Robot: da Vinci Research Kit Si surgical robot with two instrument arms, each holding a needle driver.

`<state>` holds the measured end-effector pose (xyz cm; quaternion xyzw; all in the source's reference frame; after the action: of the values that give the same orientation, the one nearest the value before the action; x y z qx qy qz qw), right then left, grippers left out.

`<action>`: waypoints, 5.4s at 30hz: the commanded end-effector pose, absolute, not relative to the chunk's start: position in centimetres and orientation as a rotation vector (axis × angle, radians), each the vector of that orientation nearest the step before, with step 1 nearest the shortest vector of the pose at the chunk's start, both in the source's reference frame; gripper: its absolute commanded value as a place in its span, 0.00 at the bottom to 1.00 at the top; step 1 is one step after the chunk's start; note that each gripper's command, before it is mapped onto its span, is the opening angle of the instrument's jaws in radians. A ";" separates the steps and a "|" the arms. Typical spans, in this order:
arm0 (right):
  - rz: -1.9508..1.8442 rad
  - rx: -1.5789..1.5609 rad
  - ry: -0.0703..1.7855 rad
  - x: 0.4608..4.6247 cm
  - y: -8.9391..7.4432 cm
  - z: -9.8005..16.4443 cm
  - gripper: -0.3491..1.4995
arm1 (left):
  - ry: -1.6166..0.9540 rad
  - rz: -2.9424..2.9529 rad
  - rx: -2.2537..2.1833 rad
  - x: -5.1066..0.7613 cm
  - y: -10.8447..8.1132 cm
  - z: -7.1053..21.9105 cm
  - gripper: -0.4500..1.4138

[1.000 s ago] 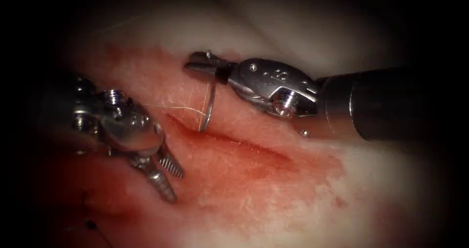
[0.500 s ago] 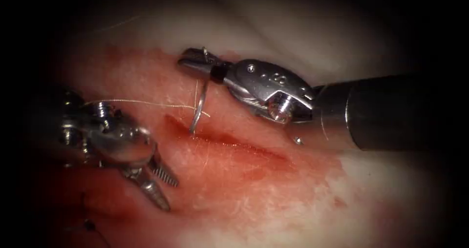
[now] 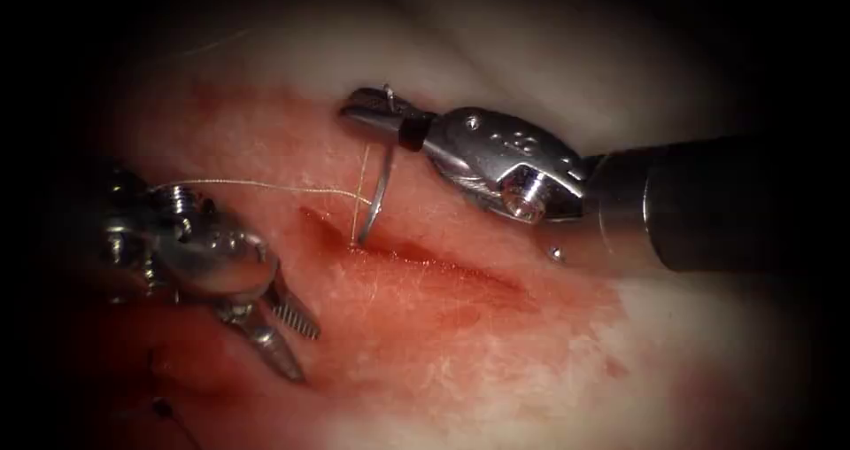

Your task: Wound Closure

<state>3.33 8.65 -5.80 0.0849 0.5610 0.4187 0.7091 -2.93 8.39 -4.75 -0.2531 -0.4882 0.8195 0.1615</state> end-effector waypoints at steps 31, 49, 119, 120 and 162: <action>1.042 0.428 1.271 3.48 8.5 -5.7 0.00 | -1.385 2.345 -0.745 -2.84 8.2 -4.6 0.53; 1.186 0.637 1.238 3.55 8.4 -5.9 0.00 | -1.378 2.347 -0.762 -2.74 8.2 -4.5 0.53; 1.068 0.440 1.154 2.89 8.5 -5.8 0.84 | -0.904 2.541 -1.240 -2.72 8.5 -4.9 0.57; 1.062 0.447 1.153 2.89 8.5 -5.8 0.84 | -0.869 2.535 -1.275 -2.73 8.5 -5.0 0.58; 0.865 0.588 1.200 2.84 8.0 -6.5 0.00 | -1.055 2.130 -1.411 -2.91 8.6 -4.6 0.05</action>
<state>2.78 7.98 -6.57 0.2626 0.5358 0.3795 0.7070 -2.82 8.70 -4.64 -0.5038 -0.3725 0.7561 0.1891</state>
